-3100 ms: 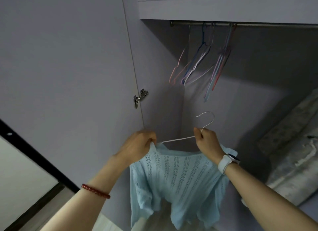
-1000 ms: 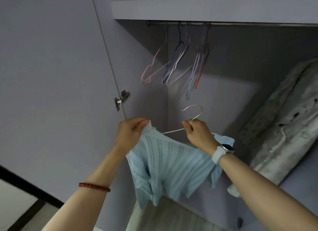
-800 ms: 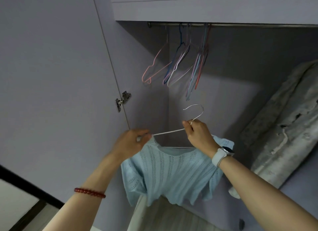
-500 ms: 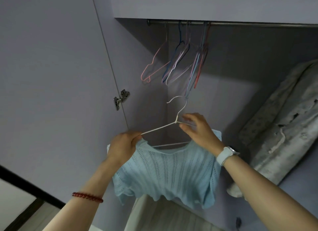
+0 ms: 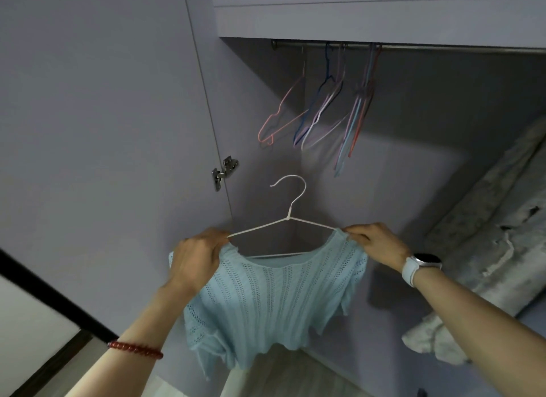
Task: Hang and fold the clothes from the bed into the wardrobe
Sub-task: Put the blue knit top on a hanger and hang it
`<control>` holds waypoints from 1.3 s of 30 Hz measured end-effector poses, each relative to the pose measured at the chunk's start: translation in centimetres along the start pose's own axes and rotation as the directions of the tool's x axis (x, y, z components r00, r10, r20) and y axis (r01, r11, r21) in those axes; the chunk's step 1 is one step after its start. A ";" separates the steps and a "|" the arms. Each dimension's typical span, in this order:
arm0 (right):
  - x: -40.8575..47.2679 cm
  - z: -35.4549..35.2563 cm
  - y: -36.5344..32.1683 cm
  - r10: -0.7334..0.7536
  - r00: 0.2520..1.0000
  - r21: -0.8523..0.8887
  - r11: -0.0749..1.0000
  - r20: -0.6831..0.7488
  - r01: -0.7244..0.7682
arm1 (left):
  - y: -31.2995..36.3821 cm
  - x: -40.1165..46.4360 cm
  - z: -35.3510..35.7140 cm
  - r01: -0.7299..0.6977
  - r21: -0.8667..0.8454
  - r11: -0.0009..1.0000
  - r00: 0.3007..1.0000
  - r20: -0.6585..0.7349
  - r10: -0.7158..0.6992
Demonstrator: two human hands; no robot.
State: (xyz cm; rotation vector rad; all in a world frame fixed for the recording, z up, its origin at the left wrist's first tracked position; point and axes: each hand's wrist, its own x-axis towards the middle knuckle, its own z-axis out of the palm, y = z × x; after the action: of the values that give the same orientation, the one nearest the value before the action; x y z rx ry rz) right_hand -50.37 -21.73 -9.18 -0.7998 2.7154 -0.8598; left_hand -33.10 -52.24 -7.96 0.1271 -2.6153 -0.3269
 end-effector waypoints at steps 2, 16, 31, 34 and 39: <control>-0.2 0.1 0.2 -0.029 0.972 0.002 1.000 -0.234 0.031 | 0.0 -0.4 0.1 0.021 0.011 1.000 1.000 0.021 -0.022; 0.9 -0.8 0.9 -0.001 0.915 0.040 0.999 -0.405 0.018 | -0.2 1.2 0.0 0.172 -0.206 0.963 0.977 -0.091 -0.194; -1.0 -3.0 1.7 0.069 0.753 0.037 0.998 -0.654 -0.059 | -0.7 2.6 -0.5 0.206 -0.280 0.938 0.946 -0.189 -0.264; -1.4 -4.1 2.5 0.088 0.786 0.021 0.995 -0.612 -0.095 | -0.6 3.5 -0.3 0.195 -0.317 0.928 0.953 -0.162 -0.256; -2.2 -4.6 1.3 -0.111 0.895 -0.153 0.987 -0.432 0.048 | 1.3 4.9 0.7 0.091 -0.384 0.919 0.975 -0.154 -0.160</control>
State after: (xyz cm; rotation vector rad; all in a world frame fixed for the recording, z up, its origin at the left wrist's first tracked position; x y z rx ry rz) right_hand -50.58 -17.42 -6.12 -0.8344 3.1875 -0.9804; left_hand -37.76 -51.56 -5.98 0.1851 -2.3192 -0.8146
